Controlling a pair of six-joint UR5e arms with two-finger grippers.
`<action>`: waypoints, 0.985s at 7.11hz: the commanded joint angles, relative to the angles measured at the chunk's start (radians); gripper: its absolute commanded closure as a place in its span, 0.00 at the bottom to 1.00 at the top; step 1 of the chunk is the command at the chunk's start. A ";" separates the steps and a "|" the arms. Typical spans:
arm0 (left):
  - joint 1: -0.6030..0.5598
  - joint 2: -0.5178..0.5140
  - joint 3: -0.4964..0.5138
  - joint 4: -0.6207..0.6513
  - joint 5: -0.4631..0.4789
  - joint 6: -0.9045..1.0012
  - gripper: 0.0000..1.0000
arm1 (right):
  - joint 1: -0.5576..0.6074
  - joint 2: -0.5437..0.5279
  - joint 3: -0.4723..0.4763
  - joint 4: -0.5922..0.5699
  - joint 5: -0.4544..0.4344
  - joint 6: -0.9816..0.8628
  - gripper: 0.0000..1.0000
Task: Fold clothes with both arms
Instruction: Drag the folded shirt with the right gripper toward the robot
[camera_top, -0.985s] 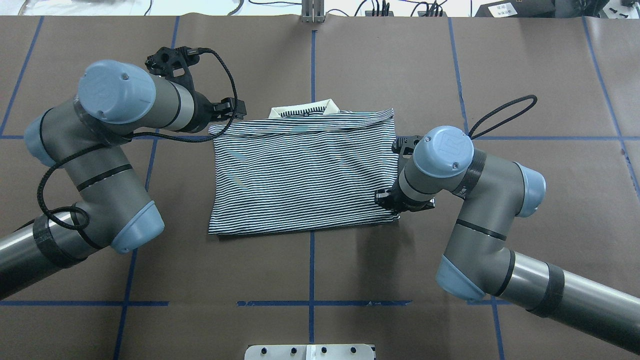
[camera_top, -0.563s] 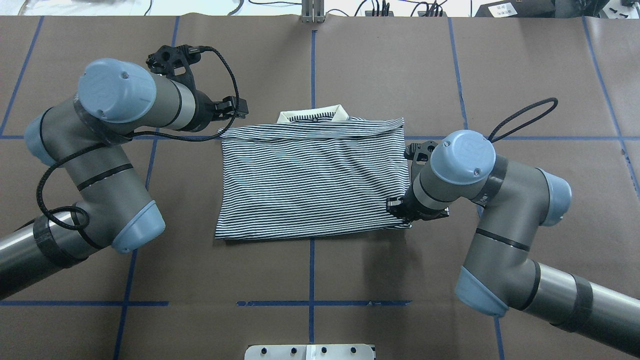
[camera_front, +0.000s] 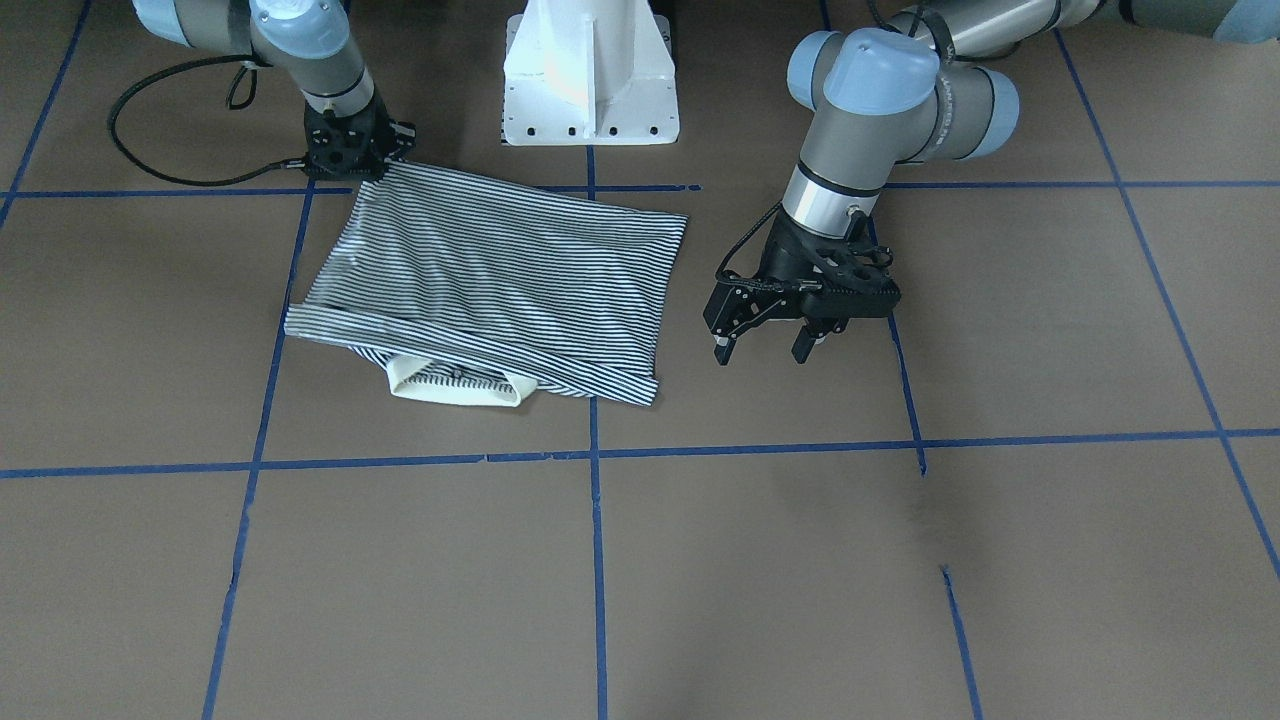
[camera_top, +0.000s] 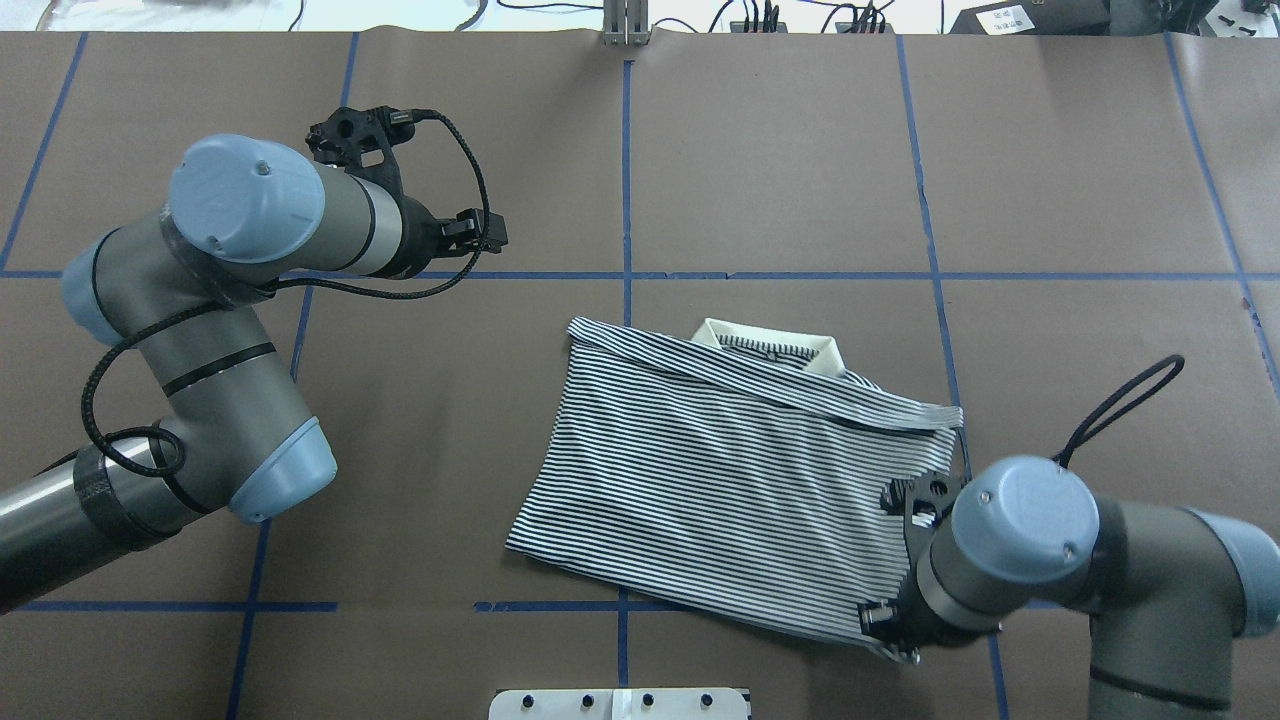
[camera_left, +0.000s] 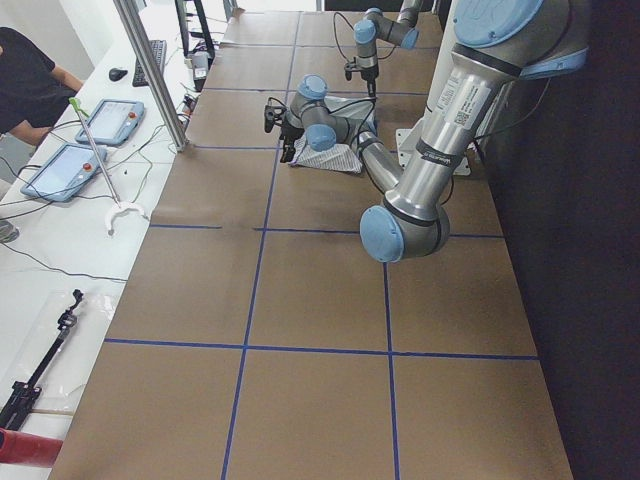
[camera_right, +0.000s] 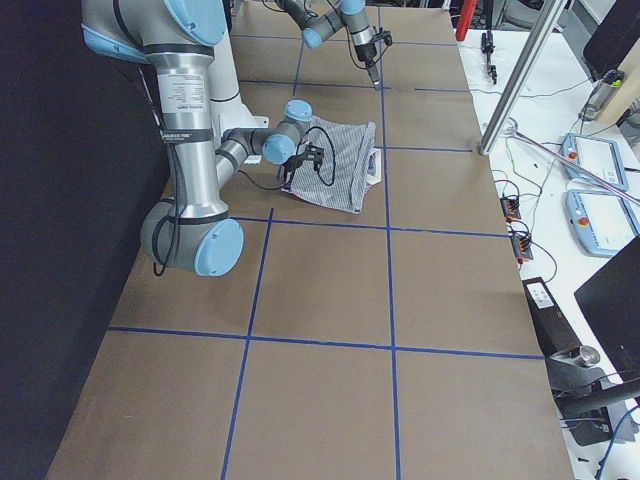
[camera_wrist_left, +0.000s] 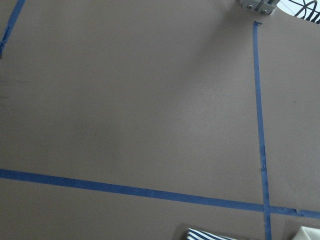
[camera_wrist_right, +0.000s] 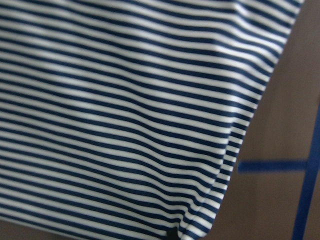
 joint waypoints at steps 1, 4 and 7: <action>0.016 0.005 -0.001 -0.001 0.002 -0.002 0.00 | -0.154 -0.025 0.031 0.003 0.001 0.113 0.67; 0.051 0.005 -0.016 0.014 -0.022 -0.041 0.00 | -0.112 0.031 0.041 0.010 -0.018 0.185 0.00; 0.297 0.005 -0.047 0.113 -0.019 -0.358 0.00 | 0.121 0.140 0.052 0.010 -0.005 0.168 0.00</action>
